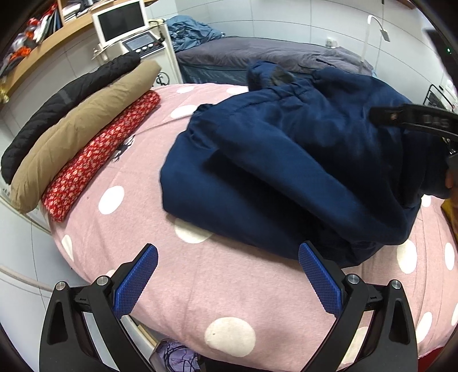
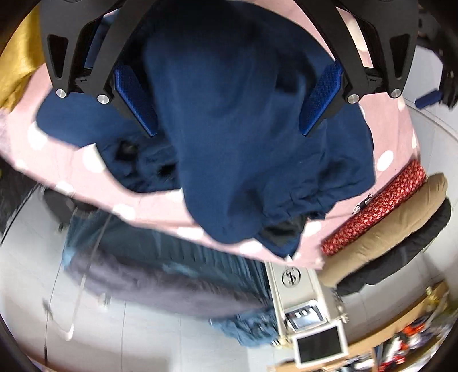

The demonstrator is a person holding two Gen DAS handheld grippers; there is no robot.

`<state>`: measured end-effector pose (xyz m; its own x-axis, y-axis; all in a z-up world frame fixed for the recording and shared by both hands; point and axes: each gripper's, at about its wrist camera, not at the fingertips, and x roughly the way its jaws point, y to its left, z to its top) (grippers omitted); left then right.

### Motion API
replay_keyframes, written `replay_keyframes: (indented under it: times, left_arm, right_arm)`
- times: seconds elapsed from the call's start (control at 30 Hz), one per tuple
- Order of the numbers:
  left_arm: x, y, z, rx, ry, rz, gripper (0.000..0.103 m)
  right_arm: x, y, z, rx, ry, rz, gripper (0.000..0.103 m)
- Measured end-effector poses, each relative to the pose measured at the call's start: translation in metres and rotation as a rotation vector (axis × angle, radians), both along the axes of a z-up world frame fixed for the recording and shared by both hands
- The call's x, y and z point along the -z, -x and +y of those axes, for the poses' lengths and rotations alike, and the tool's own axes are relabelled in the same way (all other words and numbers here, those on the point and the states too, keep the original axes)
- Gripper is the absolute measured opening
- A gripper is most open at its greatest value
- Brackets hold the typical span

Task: Fold large clothes
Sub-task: 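Grasp the navy jacket with both grippers and lift it off the bed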

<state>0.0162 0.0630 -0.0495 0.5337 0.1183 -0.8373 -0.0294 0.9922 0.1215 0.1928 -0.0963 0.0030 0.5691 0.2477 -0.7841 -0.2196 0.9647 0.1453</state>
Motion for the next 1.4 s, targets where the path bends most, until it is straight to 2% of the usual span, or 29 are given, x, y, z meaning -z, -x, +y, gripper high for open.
replay_keyframes:
  times: [0.03,0.1,0.13,0.2,0.33,0.43,0.57,0.6,0.67,0.77,0.83,0.87,0.93,1.03,1.1,1.17,1.2,1.3,1.33,1.4]
  left_arm:
    - [0.000,0.000,0.003,-0.006,-0.006,0.000,0.096]
    - [0.000,0.001,0.008,-0.017,-0.024,-0.002,0.096]
    - [-0.001,0.000,0.010,-0.020,-0.030,-0.003,0.096]
    - [-0.005,0.000,0.014,-0.026,-0.040,-0.017,0.096]
    - [-0.026,-0.001,0.020,-0.039,-0.026,-0.093,0.096]
    - [-0.045,-0.002,0.024,-0.050,0.018,-0.145,0.096]
    - [-0.069,-0.006,0.020,-0.027,0.102,-0.179,0.096]
    - [-0.073,-0.006,0.016,-0.016,0.116,-0.182,0.096]
    - [-0.078,-0.008,0.004,0.018,0.147,-0.182,0.096]
    - [-0.078,-0.013,-0.029,0.121,0.204,-0.147,0.096]
    - [-0.078,-0.019,-0.058,0.210,0.264,-0.106,0.096]
    - [-0.079,-0.021,-0.072,0.250,0.288,-0.091,0.096]
    - [-0.088,-0.023,-0.105,0.343,0.321,-0.082,0.096]
    - [-0.107,-0.029,-0.154,0.484,0.280,-0.141,0.097]
    - [-0.110,-0.040,-0.188,0.556,0.231,-0.114,0.097]
    - [-0.106,-0.051,-0.215,0.635,0.227,-0.072,0.097]
    - [-0.098,-0.059,-0.232,0.687,0.193,-0.037,0.097]
    - [-0.061,-0.075,-0.261,0.703,-0.020,0.058,0.096]
    - [-0.050,-0.075,-0.264,0.722,-0.050,0.084,0.096]
    - [-0.024,-0.070,-0.253,0.753,-0.081,0.151,0.096]
  right_arm:
    - [0.007,-0.002,0.002,-0.009,-0.038,0.023,0.055]
    - [0.014,0.007,0.011,-0.044,-0.044,0.036,0.037]
    - [0.014,0.019,0.018,-0.077,-0.025,0.014,0.031]
    - [0.012,0.044,0.027,-0.131,0.016,-0.023,0.028]
    - [0.015,0.127,0.034,-0.309,0.095,-0.073,0.023]
    - [0.035,0.182,0.021,-0.383,0.112,-0.014,0.022]
    - [0.081,0.248,-0.005,-0.394,0.144,0.132,0.022]
    - [0.097,0.264,-0.016,-0.367,0.142,0.190,0.022]
    - [0.114,0.281,-0.037,-0.292,0.105,0.250,0.024]
    - [0.116,0.293,-0.053,-0.216,0.057,0.245,0.036]
    - [0.111,0.295,-0.057,-0.166,0.030,0.237,0.054]
    - [0.110,0.295,-0.058,-0.154,0.019,0.242,0.059]
    - [0.105,0.296,-0.058,-0.139,0.007,0.223,0.061]
    - [0.093,0.299,-0.057,-0.106,0.015,0.159,0.061]
    - [0.085,0.293,-0.064,-0.049,-0.019,0.134,0.061]
    - [0.071,0.293,-0.079,0.001,-0.069,0.113,0.061]
    - [0.066,0.293,-0.086,0.027,-0.095,0.101,0.061]
    - [0.056,0.290,-0.109,0.134,-0.166,0.076,0.064]
    - [0.055,0.289,-0.114,0.154,-0.178,0.073,0.069]
    - [0.051,0.288,-0.134,0.212,-0.191,0.056,0.072]
